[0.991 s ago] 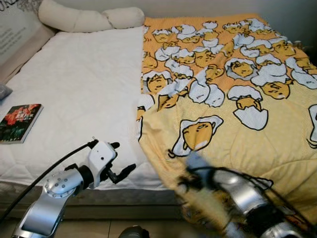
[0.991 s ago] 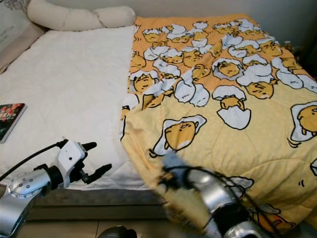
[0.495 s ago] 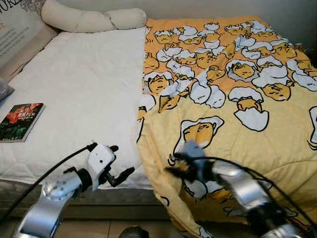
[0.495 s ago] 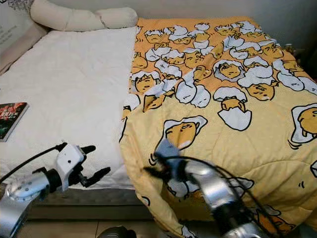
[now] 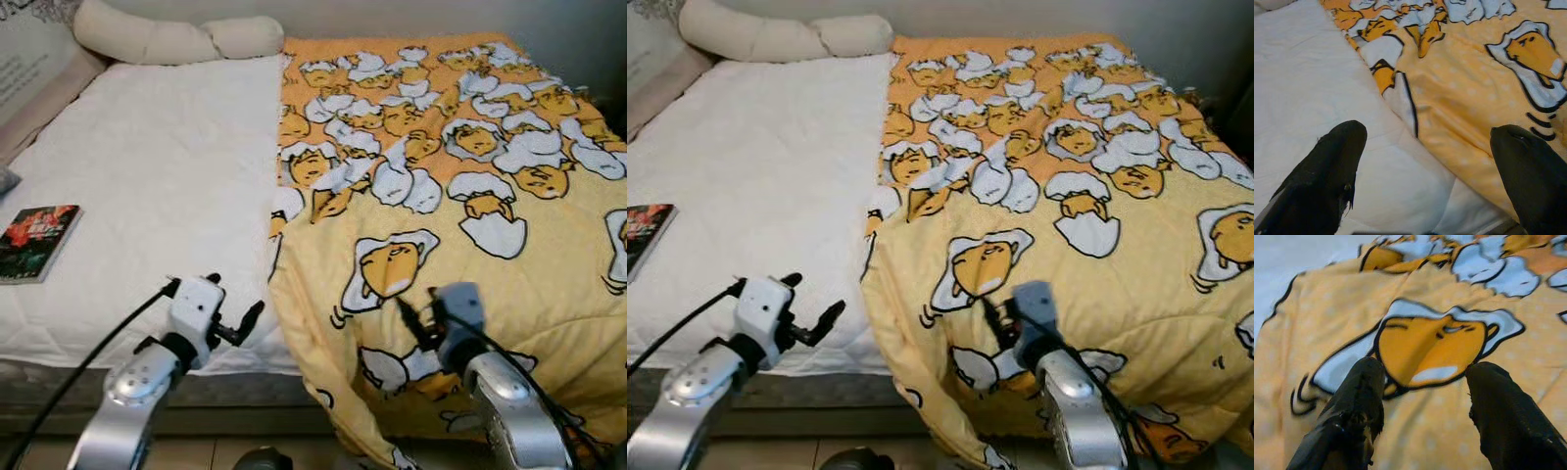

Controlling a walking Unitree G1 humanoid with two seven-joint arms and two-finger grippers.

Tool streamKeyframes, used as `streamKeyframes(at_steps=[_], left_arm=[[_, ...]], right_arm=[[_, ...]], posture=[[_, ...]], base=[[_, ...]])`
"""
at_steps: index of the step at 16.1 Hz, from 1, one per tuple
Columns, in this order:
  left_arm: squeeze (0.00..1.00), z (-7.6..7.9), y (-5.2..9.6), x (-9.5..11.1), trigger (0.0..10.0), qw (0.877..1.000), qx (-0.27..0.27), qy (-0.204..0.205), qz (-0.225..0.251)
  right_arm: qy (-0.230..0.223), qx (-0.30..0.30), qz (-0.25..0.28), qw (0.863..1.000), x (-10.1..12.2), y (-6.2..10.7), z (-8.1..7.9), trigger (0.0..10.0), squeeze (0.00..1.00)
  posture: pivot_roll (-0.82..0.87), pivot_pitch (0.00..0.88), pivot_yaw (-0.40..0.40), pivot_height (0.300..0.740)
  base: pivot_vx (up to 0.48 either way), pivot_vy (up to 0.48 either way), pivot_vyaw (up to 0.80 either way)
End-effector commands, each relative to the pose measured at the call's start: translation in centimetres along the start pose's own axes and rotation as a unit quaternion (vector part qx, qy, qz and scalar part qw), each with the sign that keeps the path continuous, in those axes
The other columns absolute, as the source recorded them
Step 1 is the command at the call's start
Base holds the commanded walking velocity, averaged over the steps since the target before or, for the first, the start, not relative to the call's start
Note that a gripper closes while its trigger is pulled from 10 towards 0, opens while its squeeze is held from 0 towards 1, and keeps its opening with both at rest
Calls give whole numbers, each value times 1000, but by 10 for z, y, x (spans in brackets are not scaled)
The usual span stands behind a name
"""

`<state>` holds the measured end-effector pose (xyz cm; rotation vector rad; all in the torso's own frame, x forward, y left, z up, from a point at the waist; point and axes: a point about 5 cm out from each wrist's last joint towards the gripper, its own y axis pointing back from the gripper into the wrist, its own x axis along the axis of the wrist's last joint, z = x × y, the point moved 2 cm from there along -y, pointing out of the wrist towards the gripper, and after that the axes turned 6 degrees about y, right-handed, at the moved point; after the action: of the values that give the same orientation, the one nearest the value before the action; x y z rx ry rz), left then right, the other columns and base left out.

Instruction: Clean up the room

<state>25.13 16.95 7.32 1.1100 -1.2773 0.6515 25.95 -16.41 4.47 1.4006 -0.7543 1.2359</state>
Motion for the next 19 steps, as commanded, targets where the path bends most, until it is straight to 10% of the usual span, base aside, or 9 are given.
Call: streamKeyframes(at_steps=[1,12,19], left_arm=[[0,-3,-1,4,10000,1000,12,-15,6],[0,-16,-2,13,10000,999,42,-29,17],[0,-22,-2,14,10000,997,68,-36,15]], right_arm=[[-10,-11,15,1000,8,-1,-2,10000,0],[-7,-23,18,1000,16,-8,-9,10000,0],[0,-5,21,1000,19,-14,-16,10000,0]], posture=[[63,0,71,740],[73,0,62,740],[82,0,58,740]], base=[[0,379,0],[0,379,0],[0,-137,-229]])
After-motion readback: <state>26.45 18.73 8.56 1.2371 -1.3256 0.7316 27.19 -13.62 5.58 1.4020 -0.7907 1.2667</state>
